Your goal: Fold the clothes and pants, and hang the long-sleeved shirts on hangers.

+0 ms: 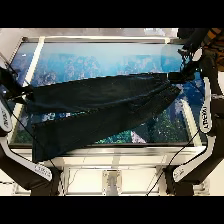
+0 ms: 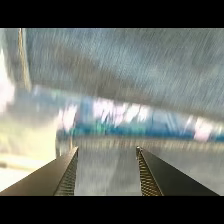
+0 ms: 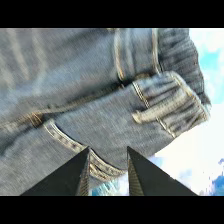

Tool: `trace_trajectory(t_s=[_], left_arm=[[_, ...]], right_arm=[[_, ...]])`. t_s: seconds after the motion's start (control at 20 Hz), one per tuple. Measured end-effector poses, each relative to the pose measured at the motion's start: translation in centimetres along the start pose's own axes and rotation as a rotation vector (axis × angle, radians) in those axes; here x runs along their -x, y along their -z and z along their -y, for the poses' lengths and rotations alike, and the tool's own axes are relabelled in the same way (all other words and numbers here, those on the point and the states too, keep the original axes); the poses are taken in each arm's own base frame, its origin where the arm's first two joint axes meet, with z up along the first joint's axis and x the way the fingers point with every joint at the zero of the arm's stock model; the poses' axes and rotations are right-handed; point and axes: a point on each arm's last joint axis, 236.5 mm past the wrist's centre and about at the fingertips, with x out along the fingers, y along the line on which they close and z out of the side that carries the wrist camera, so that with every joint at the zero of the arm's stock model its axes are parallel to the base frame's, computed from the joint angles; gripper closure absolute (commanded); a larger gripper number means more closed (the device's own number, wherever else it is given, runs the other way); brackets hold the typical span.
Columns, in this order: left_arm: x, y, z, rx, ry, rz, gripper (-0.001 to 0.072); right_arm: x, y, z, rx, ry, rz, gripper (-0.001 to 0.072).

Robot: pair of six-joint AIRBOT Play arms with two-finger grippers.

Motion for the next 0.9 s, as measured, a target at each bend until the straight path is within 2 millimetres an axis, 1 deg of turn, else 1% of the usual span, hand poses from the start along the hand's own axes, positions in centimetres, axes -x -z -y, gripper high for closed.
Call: trace_trajectory(t_s=[0.2, 0.4, 0.45, 0.5, 0.55, 0.65, 0.75, 0.9], left_arm=[[-1.3, 6.0, -1.5, 0.020, 0.016, -0.068, 0.0274], [-3.8, 10.7, -2.9, 0.027, 0.024, -0.028, 0.0274], [-4.8, 11.7, -3.1, 0.025, 0.027, -0.022, 0.0273], [-5.7, 12.6, -3.3, 0.029, 0.029, -0.021, 0.0273], [-6.7, 13.3, -3.5, 0.031, 0.031, -0.015, 0.0273], [-8.2, 13.8, -3.2, 0.037, 0.047, 0.009, 0.0273], [-9.0, 13.6, -3.0, 0.038, 0.060, 0.043, 0.0272], [-9.5, 12.9, -3.7, 0.035, 0.030, 0.093, 0.0273]], right_arm=[[-0.6, 1.9, 0.3, 0.001, -0.003, -0.072, 0.0469], [0.3, 3.0, -0.2, 0.002, -0.023, -0.106, 0.0473], [0.7, 3.2, -0.4, 0.001, -0.032, -0.110, 0.0523], [1.1, 3.4, -0.7, 0.001, -0.043, -0.115, 0.0701], [1.4, 3.6, -1.1, -0.002, -0.057, -0.119, 0.0697], [2.4, 4.1, -1.7, -0.006, -0.077, -0.124, 0.0697], [3.7, 4.4, -2.0, -0.006, -0.081, -0.114, 0.0698], [6.2, 5.0, -1.9, -0.003, -0.058, -0.072, 0.0698]])
